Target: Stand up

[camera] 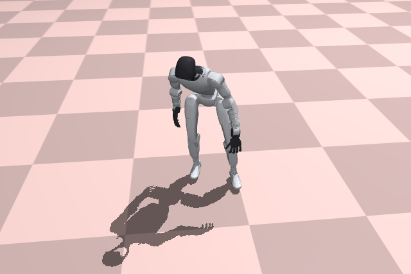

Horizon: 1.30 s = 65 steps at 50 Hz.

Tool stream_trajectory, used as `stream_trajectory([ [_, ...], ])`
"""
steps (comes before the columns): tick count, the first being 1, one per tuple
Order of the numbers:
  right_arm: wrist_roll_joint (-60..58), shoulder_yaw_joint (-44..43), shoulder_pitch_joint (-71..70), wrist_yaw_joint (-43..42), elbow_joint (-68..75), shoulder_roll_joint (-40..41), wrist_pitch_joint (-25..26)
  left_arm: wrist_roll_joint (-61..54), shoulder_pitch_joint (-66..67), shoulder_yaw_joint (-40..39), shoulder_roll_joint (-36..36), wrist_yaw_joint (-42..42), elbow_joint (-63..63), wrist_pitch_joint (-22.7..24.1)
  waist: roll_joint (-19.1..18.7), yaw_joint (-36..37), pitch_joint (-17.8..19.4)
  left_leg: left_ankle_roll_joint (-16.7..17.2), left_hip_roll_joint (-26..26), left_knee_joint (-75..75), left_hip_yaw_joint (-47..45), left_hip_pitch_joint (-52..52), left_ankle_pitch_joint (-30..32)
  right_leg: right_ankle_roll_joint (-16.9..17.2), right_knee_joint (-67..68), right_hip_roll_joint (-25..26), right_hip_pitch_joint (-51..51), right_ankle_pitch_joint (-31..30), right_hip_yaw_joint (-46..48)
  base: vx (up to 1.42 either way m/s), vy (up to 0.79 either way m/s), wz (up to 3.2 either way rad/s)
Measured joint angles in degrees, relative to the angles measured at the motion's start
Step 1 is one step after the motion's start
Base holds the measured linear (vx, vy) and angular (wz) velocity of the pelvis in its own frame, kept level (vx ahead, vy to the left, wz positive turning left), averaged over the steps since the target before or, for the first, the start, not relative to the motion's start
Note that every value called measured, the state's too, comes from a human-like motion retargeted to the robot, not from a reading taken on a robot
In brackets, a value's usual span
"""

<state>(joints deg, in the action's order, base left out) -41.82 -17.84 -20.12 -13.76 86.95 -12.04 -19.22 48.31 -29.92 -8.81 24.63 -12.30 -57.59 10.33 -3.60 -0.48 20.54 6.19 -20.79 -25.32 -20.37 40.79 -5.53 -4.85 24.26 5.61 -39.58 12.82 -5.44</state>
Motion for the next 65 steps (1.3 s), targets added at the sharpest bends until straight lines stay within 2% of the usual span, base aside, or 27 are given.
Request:
stream_trajectory([
  [4, -4.42, 0.58, 3.47, 1.36, 2.36, 0.19, 3.43, 5.76, 7.12, 2.73, -4.32, -3.40, 2.19, 0.46, 1.55, -0.88, -3.28, -0.92, 5.52, 6.87, -2.11, -11.40, 1.20, -0.11, -3.46, -3.38, 9.49, 0.21, -2.40, 0.56, 0.07, -0.14],
  [8, -8.12, 0.33, 4.50, 3.57, 2.95, 0.19, 6.70, 12.95, 12.54, 3.93, -6.83, -3.95, 2.36, 0.31, 1.33, -2.11, -6.10, -2.00, 7.36, 6.87, -1.75, -17.74, 2.22, -0.89, -5.52, -4.14, 16.72, 0.99, -3.45, 0.49, -0.02, 0.02],
  [10, -8.84, -0.54, 4.87, 5.76, 3.03, 0.23, 8.42, 16.25, 15.28, 4.43, -7.82, -3.02, 1.49, 0.00, 1.34, -2.33, -7.86, -4.68, 7.88, 3.43, -1.54, -18.91, 4.01, -1.19, -6.96, -4.85, 20.17, 1.21, -3.69, 0.51, -0.04, 0.14],
  [13, -7.24, -2.10, 4.95, 9.47, 3.35, -0.25, 9.49, 19.42, 19.09, 3.98, -9.67, 0.70, -2.12, -0.83, 2.53, -0.87, -9.97, -12.40, 8.16, -8.07, -0.10, -16.51, 5.03, -1.65, -9.57, -6.71, 25.13, 1.32, -4.69, 0.50, -0.03, -0.01],
  [14, -6.60, -2.41, 5.01, 10.48, 3.33, -0.50, 9.60, 20.05, 20.35, 3.32, -10.30, 1.48, -3.27, -1.19, 2.74, 0.07, -10.41, -12.17, 8.67, -10.81, 1.38, -15.51, 4.52, -1.84, -10.28, -6.73, 26.44, 1.24, -5.56, 0.53, -0.01, -0.31],
  [17, -5.37, -2.69, 5.13, 12.36, 2.84, -1.15, 9.83, 20.44, 24.58, -0.15, -12.13, 2.65, -6.75, -2.50, 3.18, 3.26, -11.58, -6.22, 12.82, -12.33, 9.08, -12.50, 2.83, -2.42, -12.55, -6.69, 30.05, 0.96, -7.36, 0.49, 0.03, -0.58],
  [18, -5.31, -2.78, 5.04, 12.53, 2.58, -1.41, 9.99, 19.99, 26.16, -1.69, -12.52, 2.80, -8.20, -2.85, 3.23, 4.52, -11.96, -5.20, 13.99, -10.96, 11.21, -11.36, 2.23, -2.57, -13.44, -6.78, 31.32, 1.00, -7.69, 0.49, 0.07, -0.67],
  [20, -5.51, -3.08, 4.85, 12.18, 2.02, -1.86, 10.33, 19.33, 29.07, -4.70, -12.75, 2.72, -10.76, -3.44, 2.66, 6.29, -12.70, -6.02, 13.35, -6.82, 10.82, -10.13, 1.28, -2.89, -14.64, -6.24, 33.18, 1.30, -8.01, 0.52, 0.11, -0.54],
  [23, -5.80, -2.84, 4.25, 11.25, 1.05, -2.35, 10.58, 18.84, 34.21, -10.09, -12.15, 2.57, -14.51, -5.21, 2.04, 8.49, -13.53, -9.51, 10.44, 1.75, 4.47, -9.11, 0.67, -3.60, -15.61, -4.97, 35.60, 2.04, -9.53, 0.48, 0.11, -0.45],
  [27, -6.09, -2.63, 3.76, 11.46, -0.34, -1.87, 10.28, 17.50, 41.20, -16.23, -9.51, 2.94, -19.48, -7.22, 0.92, 8.52, -15.07, -8.96, 12.00, 11.85, 6.72, -7.69, 1.18, -4.84, -16.37, -2.92, 38.48, 3.49, -9.68, 0.56, 0.19, -0.12],
  [31, -5.13, -2.09, 5.15, 12.74, -1.23, -0.46, 9.70, 16.17, 47.83, -21.74, -6.35, 2.82, -24.76, -9.60, 1.23, 6.92, -17.03, -11.92, 14.30, 11.39, 9.19, -9.81, 1.43, -5.91, -15.49, -1.40, 41.36, 5.49, -9.41, 0.65, 0.21, -0.06],
  [33, -4.94, -1.94, 6.71, 13.22, -1.39, 0.28, 9.74, 14.86, 50.58, -23.80, -5.49, 2.98, -26.74, -10.48, 1.39, 7.29, -18.14, -10.53, 13.77, 11.20, 9.25, -11.47, 3.92, -5.71, -13.95, -0.20, 42.61, 4.28, -10.73, 0.69, 0.22, -0.64],
  [36, -4.70, -1.79, 9.80, 13.50, -0.93, 1.49, 10.12, 11.52, 52.12, -26.08, -5.12, 3.22, -29.97, -12.13, 2.03, 7.28, -19.77, -6.87, 12.48, 9.05, 12.82, -12.97, 4.77, -3.90, -9.38, 1.02, 43.54, -3.48, -12.67, 0.67, 0.23, -0.65],
  [40, -4.20, -2.80, 13.51, 13.76, 1.81, 0.94, 11.68, 6.18, 47.97, -24.47, -6.92, 3.07, -32.40, -14.07, 1.02, 6.92, -20.40, -7.45, 11.37, 8.32, 9.85, -17.57, 0.73, -1.22, 2.38, 4.56, 41.62, -22.37, -12.80, 0.55, 0.26, -0.12],
  [42, -4.74, -2.77, 15.23, 13.82, 2.75, 0.44, 12.85, 3.46, 44.91, -21.70, -8.58, 2.49, -32.05, -13.35, -1.31, 5.04, -21.64, -6.91, 9.28, 9.16, 9.41, -19.76, -0.61, -0.89, 11.13, 5.81, 36.95, -26.16, -6.17, 0.49, 0.23, 0.21],
  [44, -5.64, -2.85, 16.78, 14.08, 3.15, -0.09, 13.73, 1.92, 40.83, -18.10, -10.27, 1.49, -31.04, -12.56, -2.75, 4.09, -22.69, -6.24, 8.83, 10.45, 10.98, -21.74, -1.65, -1.31, 19.86, 5.68, 31.28, -23.30, -2.10, 0.55, 0.29, -0.01],
  [45, -6.12, -3.10, 17.43, 14.30, 3.24, -0.31, 14.10, 1.62, 38.30, -16.11, -10.96, 0.88, -30.44, -12.20, -3.12, 3.82, -22.97, -6.04, 8.81, 11.06, 11.26, -22.76, -2.05, -1.69, 23.92, 6.41, 28.54, -19.73, -1.61, 0.62, 0.33, 0.02],
  [47, -6.39, -4.26, 18.46, 14.79, 3.43, -0.57, 14.59, 2.52, 32.69, -11.87, -11.27, -0.71, -29.09, -11.05, -2.99, 3.30, -22.89, -6.32, 9.49, 12.00, 9.24, -25.07, -2.67, -1.25, 27.24, 8.47, 24.16, -17.55, -2.30, 0.48, 0.21, 0.28],
  [50, -6.04, -6.23, 20.24, 15.27, 3.49, -0.45, 14.75, 5.65, 25.28, -6.29, -12.04, -3.17, -24.94, -8.34, -3.26, 1.23, -22.55, -5.96, 10.78, 14.05, 10.58, -28.48, -3.23, 3.64, 27.92, 10.70, 17.13, -15.33, -2.73, 0.50, 0.16, 0.77],
  [53, -5.73, -6.56, 21.37, 15.20, 3.50, -0.38, 14.56, 6.50, 19.74, -1.70, -12.92, -4.55, -19.74, -4.82, -2.44, -1.82, -22.35, -5.66, 12.86, 15.64, 10.34, -31.91, -4.26, 7.42, 19.71, 9.38, 12.57, -13.23, -4.37, 0.49, 0.13, 0.73],
  [58, -6.53, -6.79, 21.96, 15.60, 3.50, -0.40, 14.59, 5.43, 13.56, 2.86, -13.70, -4.99, -11.39, 0.46, 1.92, -7.87, -20.93, -5.01, 19.85, 18.41, 12.01, -39.63, -6.18, 13.33, -6.78, 0.67, 11.97, -14.66, -7.40, 0.58, 0.12, 0.73],
  [60, -6.86, -7.09, 22.31, 15.83, 3.64, -0.52, 14.65, 5.66, 12.20, 3.53, -14.17, -4.41, -8.78, 2.59, 4.10, -10.05, -19.88, -4.61, 23.05, 19.59, 12.94, -44.61, -7.42, 16.77, -18.73, -3.17, 12.77, -16.36, -5.39, 0.86, 0.09, 0.69],
  [62, -6.90, -7.33, 22.45, 15.96, 3.92, -0.56, 14.67, 5.97, 11.88, 3.79, -14.15, -4.02, -7.93, 3.65, 4.24, -10.37, -19.49, -3.29, 22.77, 20.20, 12.80, -47.82, -8.20, 18.60, -24.62, -2.10, 14.21, -15.04, -3.51, 0.81, -0.17, -0.06],
  [63, -6.88, -7.37, 22.44, 16.14, 4.20, -0.60, 14.73, 6.20, 11.82, 3.80, -13.90, -3.88, -7.84, 4.04, 4.25, -8.83, -19.74, -1.00, 21.07, 19.86, 11.69, -49.42, -9.04, 19.54, -25.91, 0.42, 14.95, -12.76, 1.49, 0.82, -0.21, -0.77],
  [65, -6.86, -8.08, 22.81, 16.71, 4.82, -1.35, 15.13, 7.10, 12.20, 4.48, -14.66, -3.77, -8.30, 4.56, 3.43, -7.02, -21.89, -0.95, 23.47, 19.82, 11.15, -49.69, -8.39, 15.69, -23.84, -2.15, 14.19, -13.93, 3.33, 0.92, 0.30, -0.53],
])
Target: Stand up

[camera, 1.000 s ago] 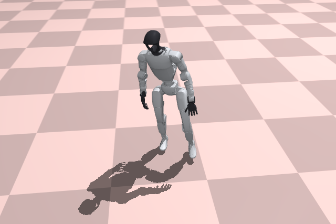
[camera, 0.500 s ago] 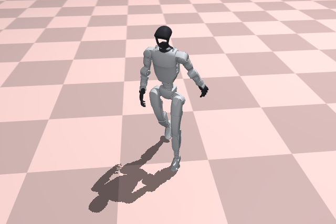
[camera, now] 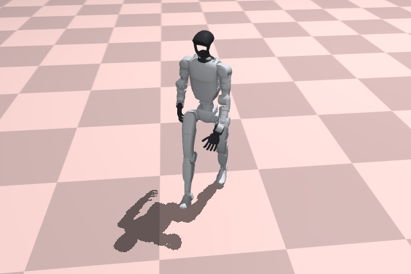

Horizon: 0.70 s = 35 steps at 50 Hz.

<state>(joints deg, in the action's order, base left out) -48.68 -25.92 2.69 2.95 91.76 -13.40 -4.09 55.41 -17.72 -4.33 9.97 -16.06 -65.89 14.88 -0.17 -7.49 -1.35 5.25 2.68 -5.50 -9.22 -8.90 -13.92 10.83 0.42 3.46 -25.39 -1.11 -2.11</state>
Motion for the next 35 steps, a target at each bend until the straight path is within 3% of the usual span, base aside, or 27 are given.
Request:
stream_trajectory([
  [2, -0.16, -1.10, 0.29, 0.60, 0.51, -0.45, 0.91, 1.40, 1.43, 0.48, -0.67, 0.28, -1.41, -0.56, -1.14, -0.28, -1.57, 2.70, -0.68, -1.65, 1.58, -0.25, 2.46, -3.73, 2.94, 0.98, -0.79, -3.63, -1.26, 0.82, 0.21, 0.39],
  [5, 0.12, -2.91, 0.45, 0.93, 1.07, -0.90, 1.94, 4.11, 4.18, 0.70, -0.97, 0.81, -5.43, -2.52, -2.27, -0.85, -2.47, 6.49, -1.03, -5.98, 2.48, -0.75, 11.25, -7.32, 4.40, 2.88, 0.56, -7.42, -12.55, 0.81, 0.08, 0.59],
  [7, 1.15, -3.69, 0.34, 1.10, 1.71, -1.20, 1.93, 6.34, 6.91, 0.42, -1.27, 2.16, -9.12, -5.25, -3.17, -1.25, -2.55, 8.98, -2.05, -12.18, 1.72, 0.24, 22.38, -9.59, 7.68, 1.93, 1.09, -5.03, -9.85, 0.86, 0.12, 0.68],
  [9, 1.69, -3.92, -0.27, 1.19, 2.18, -1.77, 2.34, 8.23, 9.86, -1.31, -1.45, 3.82, -13.43, -8.16, -1.91, -0.70, -2.79, 9.75, 0.79, -21.40, 1.40, 4.08, 33.13, -10.65, 9.55, -0.58, 2.57, -2.18, -10.40, 0.77, 0.17, 0.23],
  [12, 1.85, -3.20, -2.01, 0.20, 2.24, -1.90, 2.76, 8.25, 14.44, -4.80, 0.50, 4.54, -18.49, -11.07, 1.08, 2.81, -2.45, 9.75, 3.17, -37.78, -1.48, 11.88, 38.35, -12.21, 9.43, -3.58, 7.47, 1.15, -11.19, 0.82, 0.04, -0.70],
  [14, 1.63, -2.74, -3.56, -0.87, 2.16, -1.46, 2.69, 7.43, 18.05, -7.68, 2.25, 4.47, -19.50, -12.38, 0.90, 4.10, -2.27, 8.52, 0.36, -45.64, -1.76, 16.79, 32.88, -13.79, 8.65, -2.20, 10.47, 1.95, -12.21, 0.81, -0.04, -0.36],
  [16, 1.08, -2.14, -5.62, -1.25, 1.83, -1.20, 2.66, 5.79, 22.44, -11.51, 3.32, 5.58, -19.05, -13.15, 0.59, 5.73, -2.22, 4.48, -2.86, -50.31, -2.74, 22.19, 26.14, -15.41, 8.07, -1.35, 13.20, 2.52, -12.17, 0.68, 0.02, -0.44],
  [21, 1.08, -0.18, -9.62, -1.86, -0.34, -0.59, 0.47, -2.19, 30.93, -18.66, 4.05, 9.24, -17.82, -11.85, -0.49, 11.10, -2.44, 0.46, -4.26, -43.85, -0.67, 32.28, 18.72, -18.19, 6.58, 0.58, 18.65, 4.38, -13.32, 0.59, 0.13, -0.75],
  [27, 1.37, 2.12, -14.01, -2.78, -2.10, -0.14, -2.84, -11.95, 35.50, -25.27, 3.32, 12.75, -20.34, -11.05, -3.86, 15.27, -2.36, -4.80, -8.04, -15.11, 0.84, 36.60, 18.03, -21.61, 7.21, 5.25, 25.29, 8.77, -16.43, 0.62, 0.21, -0.46],
  [30, 1.21, 2.17, -15.05, -4.20, -2.05, 0.60, -3.46, -14.94, 35.93, -27.69, 2.33, 14.14, -21.63, -10.94, -4.79, 14.81, -2.77, -6.63, -8.68, -0.60, -5.85, 36.85, 18.41, -22.65, 7.25, 6.37, 28.69, 10.24, -16.14, 0.69, 0.23, 0.18],
  [32, 1.66, 2.08, -14.82, -5.02, -1.55, 1.20, -3.91, -16.59, 36.03, -28.57, 1.57, 14.86, -21.92, -10.56, -4.69, 13.67, -4.13, -3.16, -8.05, 3.72, -13.54, 36.54, 13.82, -22.64, 7.63, 6.58, 29.92, 10.12, -15.25, 0.73, 0.23, 0.39],
  [35, 2.29, 2.45, -13.89, -5.14, 0.26, 2.17, -4.24, -19.12, 34.74, -29.63, 0.25, 15.16, -22.47, -10.27, -2.74, 15.72, -5.56, -9.41, -8.32, -2.22, -14.69, 36.64, 10.97, -21.23, 10.59, 6.51, 31.75, 6.80, -17.33, 0.79, 0.23, -0.56],
])
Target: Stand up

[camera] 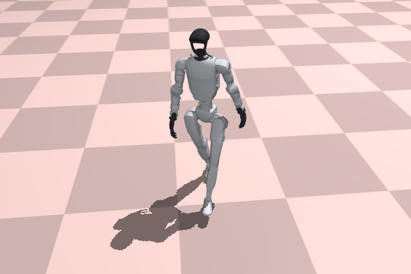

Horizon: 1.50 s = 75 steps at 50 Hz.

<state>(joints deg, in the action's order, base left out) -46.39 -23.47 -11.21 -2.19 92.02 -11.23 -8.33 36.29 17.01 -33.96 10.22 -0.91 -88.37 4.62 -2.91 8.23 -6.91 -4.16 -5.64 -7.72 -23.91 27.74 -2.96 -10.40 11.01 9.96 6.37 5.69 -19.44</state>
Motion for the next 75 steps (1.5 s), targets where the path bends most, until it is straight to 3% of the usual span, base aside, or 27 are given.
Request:
stream_trajectory([
  [3, -0.68, 0.23, 1.58, 0.30, 2.71, 0.35, 1.35, -0.26, -1.34, -0.74, -0.90, -0.57, 0.35, 0.17, 2.29, 2.26, -0.59, -3.77, 1.74, -2.11, 6.85, -0.66, 4.10, 3.24, 3.60, -0.18, 2.01, -9.95, 0.16, 0.76, 0.19, -0.69],
  [5, -2.27, 0.64, 3.39, -0.09, 4.82, 0.73, 3.22, -0.81, -2.67, -0.35, -1.13, -1.15, 0.30, 0.30, 3.61, 3.61, -1.82, -2.85, 1.14, -5.03, 10.78, -1.20, 2.83, 9.44, 9.53, -1.11, 1.68, -23.70, 3.89, 0.87, 0.22, -0.63],
  [7, -2.79, 1.21, 4.92, -0.90, 5.38, 0.93, 4.22, -0.97, -4.72, 0.65, -1.03, -1.81, 0.08, -0.09, 2.94, 3.66, -2.14, -1.64, -0.31, -6.29, 11.05, -3.00, 1.32, 13.41, 16.97, 0.42, -1.02, -30.12, 5.36, 0.68, 0.20, 0.00],
  [8, -2.60, 1.49, 5.75, -1.18, 5.38, 0.77, 4.49, -0.74, -6.40, 1.54, -1.01, -2.30, 0.13, -0.38, 1.94, 3.03, -1.99, -1.25, -0.97, -6.60, 11.06, -4.61, 0.22, 15.38, 21.97, 3.26, -2.83, -30.44, 4.41, 0.58, 0.19, 0.70],
  [10, -2.12, 1.75, 6.87, -1.25, 5.38, 0.25, 4.69, 0.42, -10.01, 3.48, -1.34, -3.37, 1.20, -0.75, 0.26, 1.92, -1.66, -0.59, -1.82, -7.19, 11.49, -7.28, -1.88, 18.17, 30.52, 7.04, -6.84, -29.21, 4.54, 0.60, 0.25, 1.08],
  [13, -2.53, -0.03, 8.54, -1.61, 5.38, -0.62, 4.23, 2.07, -14.79, 7.83, -2.50, -5.63, 5.19, 0.03, -1.25, 0.45, -1.62, 0.39, -2.33, -6.48, 12.86, -11.17, -3.14, 15.71, 38.33, 8.96, -14.19, -20.05, 6.10, 0.48, 0.22, 1.23],
  [17, 0.58, -1.62, 11.51, -2.83, 4.86, -1.71, 2.11, 4.38, -19.95, 13.90, -3.91, -9.99, 12.18, 2.92, -1.43, -0.62, -1.59, 0.75, -0.83, -4.51, 15.80, -15.83, -3.83, 16.19, 39.32, 7.65, -22.94, -13.64, 5.45, 0.52, 0.25, 1.51],
  [21, 3.35, -2.62, 13.59, -2.83, 5.38, -2.59, 1.97, 5.47, -24.42, 18.94, -4.21, -13.17, 17.09, 5.98, -0.14, -3.15, -1.33, 1.02, 1.91, -3.39, 20.25, -19.42, -4.52, 15.95, 30.84, 2.18, -27.73, -10.12, 3.78, 0.50, 0.16, 2.01],
  [25, 4.15, -3.25, 15.24, -2.01, 5.38, -2.72, 3.18, 6.18, -27.98, 22.58, -4.60, -12.95, 17.27, 6.71, 1.89, -2.84, 0.27, 1.60, 4.52, -3.48, 25.65, -22.65, -4.94, 15.82, 19.85, -1.47, -28.52, -8.66, -4.77, 0.44, 0.05, 1.88],
  [30, 3.46, -3.54, 16.23, -3.00, 5.38, -2.52, 2.43, 7.34, -28.12, 25.03, -5.81, -13.37, 13.33, 6.56, 2.48, -6.62, 1.98, 3.34, 6.16, -5.24, 36.65, -24.74, -5.30, 15.88, 6.97, -2.24, -25.03, -6.47, -24.37, 0.48, -0.03, 2.84],
  [33, 3.18, -3.20, 16.12, -3.21, 4.77, -2.64, 1.55, 8.53, -27.04, 24.80, -5.35, -13.43, 9.83, 5.46, 3.49, -8.67, 3.05, 4.44, 7.91, -6.53, 41.64, -25.61, -5.72, 21.86, 1.39, -4.47, -20.46, -6.59, -35.01, 0.43, -0.12, 2.73],
  [35, 3.20, -2.92, 15.90, -3.06, 4.14, -2.42, 1.06, 9.63, -26.06, 24.36, -4.24, -12.94, 7.44, 4.38, 2.95, -7.97, 3.02, 5.56, 7.04, -6.92, 43.92, -25.41, -5.54, 22.66, 1.86, -4.25, -18.05, -2.54, -36.72, 0.40, -0.20, 2.05],
  [38, 2.81, -3.94, 15.26, -2.18, 3.10, -2.53, 1.29, 11.19, -24.22, 24.00, -2.17, -11.27, 3.90, 2.24, 2.62, -4.36, 3.15, 7.36, 6.83, -8.64, 46.82, -24.69, -4.18, 15.90, 3.81, -5.76, -17.88, 3.41, -23.91, 0.32, -0.21, 1.55],
  [40, 2.10, -4.49, 14.70, -1.80, 2.35, -2.72, 1.66, 11.39, -22.05, 23.00, -0.61, -9.79, 2.28, 0.64, 3.30, -0.75, 2.89, 8.88, 7.36, -8.81, 48.34, -24.43, -1.50, 12.86, 1.36, -6.77, -15.41, 3.95, -23.22, 0.28, -0.26, 0.93],
  [43, 0.88, -5.18, 12.23, -1.07, 0.66, -3.35, 2.56, 9.85, -19.02, 19.20, 2.13, -7.38, -0.08, -0.97, 3.47, 1.40, 2.75, 12.15, 8.30, -11.13, 53.97, -21.61, 3.87, 11.56, -0.27, -7.90, -14.77, 2.97, -21.34, 0.14, -0.22, 1.21],
  [48, 1.35, -4.01, 6.17, 0.00, -2.97, -5.93, 1.38, 3.55, -14.08, 11.95, 5.25, -6.08, -1.58, -0.77, 2.50, -2.20, 3.99, 17.57, 10.55, -16.02, 62.81, -14.91, 14.61, 8.98, -1.34, -9.49, -15.11, 1.70, -11.53, -0.08, -0.19, 1.97],
  [51, 2.03, -4.37, 5.03, 0.21, -4.29, -7.32, 0.61, 2.46, -12.73, 11.00, 6.32, -5.88, -1.79, -0.58, 1.97, -2.21, 3.97, 17.84, 8.65, -18.35, 54.66, -11.08, 15.29, 8.01, -1.99, -10.13, -15.26, 1.08, -6.42, -0.08, -0.22, 1.69],
  [55, 2.15, -5.84, 4.62, 0.78, -3.43, -9.35, 1.01, 3.33, -11.23, 11.28, 6.15, -4.98, -0.87, -0.11, 2.15, -1.18, 3.25, 10.17, 3.66, -23.59, 33.00, -6.90, 6.01, 7.55, -2.09, -11.30, -16.01, 0.22, 0.02, -0.11, -0.14, 1.52],
  [57, 1.31, -5.95, 3.95, 1.26, -2.33, -10.14, 2.17, 3.40, -10.49, 10.91, 5.31, -4.97, -0.29, 0.54, 1.70, -2.52, 2.95, 8.37, 1.27, -25.09, 22.27, -7.55, 2.94, 7.20, -2.35, -11.50, -15.92, 0.06, 3.62, -0.12, -0.13, 1.65],
  [63, -0.28, -6.36, 5.03, 2.02, -1.47, -9.91, 4.19, 5.32, -10.48, 12.13, 1.85, -5.71, 0.21, 0.64, -0.31, -6.97, 1.36, 9.97, 0.18, -22.60, 5.65, -13.91, 1.17, 4.99, -3.07, -11.14, -15.32, 0.66, 13.46, -0.12, -0.05, 1.73],
  [70, -0.44, -7.12, 8.79, 2.97, -1.29, -6.20, 4.57, 10.34, -13.52, 18.76, -2.61, -6.74, 2.62, 0.61, -0.89, -8.93, 0.26, 8.35, 1.89, -12.70, -7.19, -24.90, 0.78, 3.87, -2.87, -10.72, -14.07, 2.33, 23.33, -0.19, 0.01, 1.46],
  [72, -1.12, -6.77, 9.36, 3.48, -0.93, -5.08, 5.20, 11.78, -14.32, 20.78, -3.82, -6.95, 3.42, 0.99, -1.83, -9.18, -0.21, 11.02, 1.94, -8.62, -8.98, -27.68, 2.19, 3.74, -3.27, -9.47, -13.61, 2.49, 25.62, -0.18, 0.02, 1.10],
  [73, -1.51, -6.55, 9.65, 3.65, -0.76, -4.48, 5.51, 12.46, -14.64, 21.73, -4.37, -7.00, 3.74, 1.16, -2.57, -9.35, -0.61, 14.36, 1.62, -6.34, -9.54, -28.78, 1.64, 3.61, -3.55, -8.47, -13.55, 2.50, 26.76, -0.19, 0.05, 1.08],
  [75, -2.38, -6.14, 10.22, 3.97, -0.58, -3.49, 6.26, 13.88, -15.41, 23.61, -5.71, -7.01, 4.00, 1.43, -3.13, -9.85, -1.14, 13.16, 1.20, -2.43, -11.33, -30.27, -1.41, 3.68, -4.35, -7.71, -12.77, 2.54, 28.71, -0.20, 0.08, 1.15],
])
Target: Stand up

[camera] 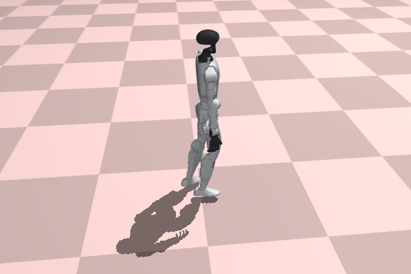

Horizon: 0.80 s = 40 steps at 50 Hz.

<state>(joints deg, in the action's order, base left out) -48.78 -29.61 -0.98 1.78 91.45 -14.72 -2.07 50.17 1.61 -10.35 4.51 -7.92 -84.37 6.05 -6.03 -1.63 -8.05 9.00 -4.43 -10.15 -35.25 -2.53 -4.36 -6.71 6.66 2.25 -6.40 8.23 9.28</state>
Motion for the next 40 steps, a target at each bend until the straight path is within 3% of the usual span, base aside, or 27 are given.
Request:
stream_trajectory([
  [5, -1.39, 1.71, 0.60, -1.10, -0.37, 2.92, 1.14, 3.44, -2.64, 2.70, -2.44, -1.02, -0.68, 0.24, -0.50, -3.47, -0.49, -3.58, 1.04, 4.36, 9.10, 0.92, -5.49, 1.21, -3.16, 0.47, 3.29, -0.32, 6.76, -0.21, 0.09, 1.25],
  [13, -3.07, 8.20, -1.45, -1.88, -0.84, 7.73, 0.28, 4.00, -2.41, 2.27, -1.18, -0.15, 1.79, 2.12, 2.95, -0.31, -1.01, -6.60, 1.32, 7.45, 10.58, 3.71, -3.77, 3.50, 3.00, -1.39, -1.51, -0.75, 7.47, -0.21, 0.04, 0.07],
  [16, -4.73, 11.01, -2.91, -2.55, -1.72, 8.08, -0.63, 1.97, -3.01, 1.31, 0.25, 0.39, -0.17, 1.27, 3.88, 1.27, 0.17, -7.68, 1.28, 7.69, 9.66, 4.78, -3.31, 6.38, 7.42, -2.38, -4.33, -4.19, 6.60, -0.27, 0.01, -0.29],
  [20, -8.71, 13.81, -4.98, -3.42, -2.39, 7.38, -0.74, -0.15, -3.02, -2.39, 1.88, 1.17, -4.15, -1.15, 3.77, 0.45, 0.95, -8.61, 0.76, 7.81, 9.80, 6.59, -2.56, 13.55, 13.43, -3.40, -9.29, -9.94, 2.10, -0.21, 0.01, 0.08],
  [22, -9.93, 14.61, -5.61, -4.03, -2.41, 6.96, -0.55, -1.04, -2.16, -4.29, 2.89, 1.53, -5.34, -1.54, 3.06, -0.75, 1.27, -8.82, 0.03, 7.65, 10.34, 7.48, -2.12, 14.90, 14.99, -2.37, -11.06, -7.12, -3.13, -0.14, 0.02, 0.39],
  [25, -9.70, 14.45, -5.46, -4.89, -1.90, 6.50, -0.68, -1.20, -0.10, -6.01, 4.32, 1.68, -5.24, -1.60, 2.34, -2.04, 1.77, -9.06, -0.44, 7.54, 12.09, 8.04, -1.44, 13.46, 13.65, 0.82, -10.79, -2.41, -13.39, -0.06, -0.02, 0.61],
  [28, -8.07, 12.92, -4.14, -5.22, -0.82, 6.01, -1.14, -0.61, 2.34, -6.70, 6.00, 2.01, -3.99, -1.14, 2.83, -3.77, 2.10, -9.23, 0.67, 7.34, 14.64, 7.84, -0.88, 11.91, 8.82, 1.90, -7.73, -3.19, -21.37, 0.05, -0.07, 1.08],
  [30, -6.92, 11.85, -2.77, -5.21, -0.01, 5.69, -1.43, -0.42, 3.93, -7.04, 7.30, 2.25, -3.35, -0.86, 3.40, -4.55, 2.03, -9.20, 1.60, 7.36, 16.57, 7.30, -0.62, 8.47, 4.87, 2.40, -5.10, -1.74, -25.42, 0.12, -0.10, 1.09],
  [32, -6.13, 10.90, -1.25, -5.09, 0.99, 5.24, -1.42, -0.56, 5.27, -7.57, 8.58, 2.40, -3.21, -0.90, 4.23, -3.61, 1.30, -9.08, 2.49, 7.36, 17.69, 6.81, -0.51, 5.10, 1.73, 2.39, -2.75, -2.45, -23.91, 0.19, -0.10, 0.54],
  [36, -6.69, 8.30, 0.47, -4.10, 2.18, 4.09, -0.26, -2.79, 6.38, -8.62, 9.56, 3.63, -3.87, -1.49, 4.96, 1.00, 0.76, -8.35, 2.21, 5.86, 18.15, 6.81, -0.66, 6.01, -0.74, 0.70, -1.35, -3.50, -22.09, 0.09, -0.07, 0.03],
  [40, -6.66, 8.61, 0.01, -4.77, 1.77, 3.36, -0.32, -8.13, 6.76, -11.35, 8.47, 4.79, -4.76, -0.41, 4.87, -0.17, 1.76, -7.84, 1.96, 3.27, 20.25, 7.76, -1.25, 5.11, -2.17, 0.49, 0.26, -4.09, -19.76, 0.01, -0.10, 0.38],
])
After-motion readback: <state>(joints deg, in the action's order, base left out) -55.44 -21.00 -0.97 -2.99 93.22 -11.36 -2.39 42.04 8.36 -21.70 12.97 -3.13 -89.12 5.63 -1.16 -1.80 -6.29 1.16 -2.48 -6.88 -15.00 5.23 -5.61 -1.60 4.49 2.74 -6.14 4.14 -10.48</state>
